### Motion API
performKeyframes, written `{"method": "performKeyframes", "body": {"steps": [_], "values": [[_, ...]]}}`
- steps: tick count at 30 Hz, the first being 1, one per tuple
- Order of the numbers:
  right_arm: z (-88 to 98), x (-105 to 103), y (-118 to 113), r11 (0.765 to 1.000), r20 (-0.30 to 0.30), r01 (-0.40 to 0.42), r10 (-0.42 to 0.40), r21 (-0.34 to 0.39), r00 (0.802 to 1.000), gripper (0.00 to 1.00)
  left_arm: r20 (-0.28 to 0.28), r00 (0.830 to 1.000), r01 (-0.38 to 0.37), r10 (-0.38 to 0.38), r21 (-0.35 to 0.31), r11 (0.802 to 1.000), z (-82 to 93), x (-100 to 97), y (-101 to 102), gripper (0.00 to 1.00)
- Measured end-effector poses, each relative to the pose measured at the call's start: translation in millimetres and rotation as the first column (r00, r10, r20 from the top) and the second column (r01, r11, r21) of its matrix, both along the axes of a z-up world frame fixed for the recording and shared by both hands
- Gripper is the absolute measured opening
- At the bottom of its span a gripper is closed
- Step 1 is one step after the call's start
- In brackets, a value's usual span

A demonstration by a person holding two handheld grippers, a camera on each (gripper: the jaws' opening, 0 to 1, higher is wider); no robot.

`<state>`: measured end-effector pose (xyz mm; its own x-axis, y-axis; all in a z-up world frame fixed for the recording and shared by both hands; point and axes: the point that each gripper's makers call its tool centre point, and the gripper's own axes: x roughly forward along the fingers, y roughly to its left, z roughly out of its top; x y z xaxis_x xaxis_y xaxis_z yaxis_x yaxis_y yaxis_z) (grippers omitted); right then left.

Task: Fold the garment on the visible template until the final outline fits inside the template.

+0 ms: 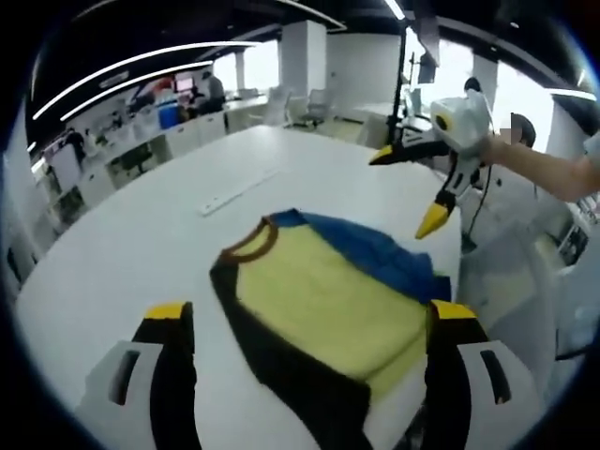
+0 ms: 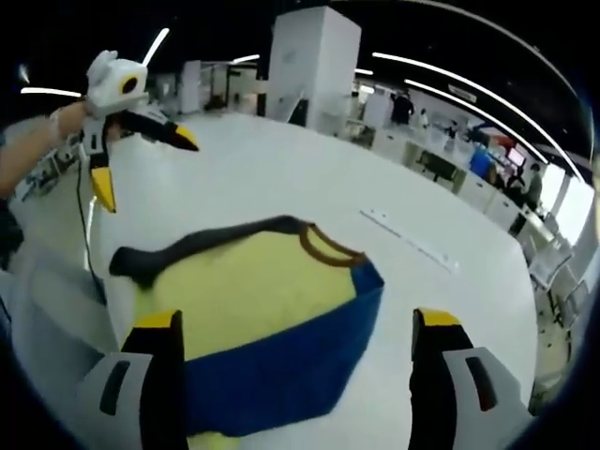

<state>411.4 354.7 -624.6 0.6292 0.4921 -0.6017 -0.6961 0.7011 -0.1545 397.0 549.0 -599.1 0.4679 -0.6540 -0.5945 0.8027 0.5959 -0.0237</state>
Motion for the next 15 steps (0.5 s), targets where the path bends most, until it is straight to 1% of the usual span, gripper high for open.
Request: {"method": "performKeyframes", "body": {"steps": [2, 7, 9, 11, 15], "values": [[2.3, -3.4, 0.1, 1.0, 0.003, -0.003, 0.003, 0.005, 1.0, 1.0, 0.007, 1.0, -0.006, 0.006, 0.007, 1.0, 0.3, -2.3, 1.4, 1.0], [4.9, -13.5, 0.0, 1.0, 0.005, -0.003, 0.003, 0.018, 1.0, 1.0, 0.014, 1.0, -0.013, 0.013, -0.005, 1.0, 3.3, -10.7, 3.0, 1.0], [5.9, -16.5, 0.4, 1.0, 0.01, -0.002, 0.001, 0.022, 1.0, 1.0, 0.005, 1.0, -0.006, 0.006, -0.004, 1.0, 3.3, -15.2, 2.5, 1.0], [6.5, -19.0, 0.8, 1.0, 0.013, -0.002, 0.002, 0.023, 1.0, 1.0, 0.016, 1.0, -0.008, 0.008, 0.002, 1.0, 4.1, -16.9, 2.7, 1.0], [5.1, -27.6, 2.0, 1.0, 0.003, -0.011, 0.011, 0.02, 1.0, 1.0, 0.024, 1.0, -0.015, 0.015, -0.002, 1.0, 5.9, -22.7, 3.0, 1.0]]}}
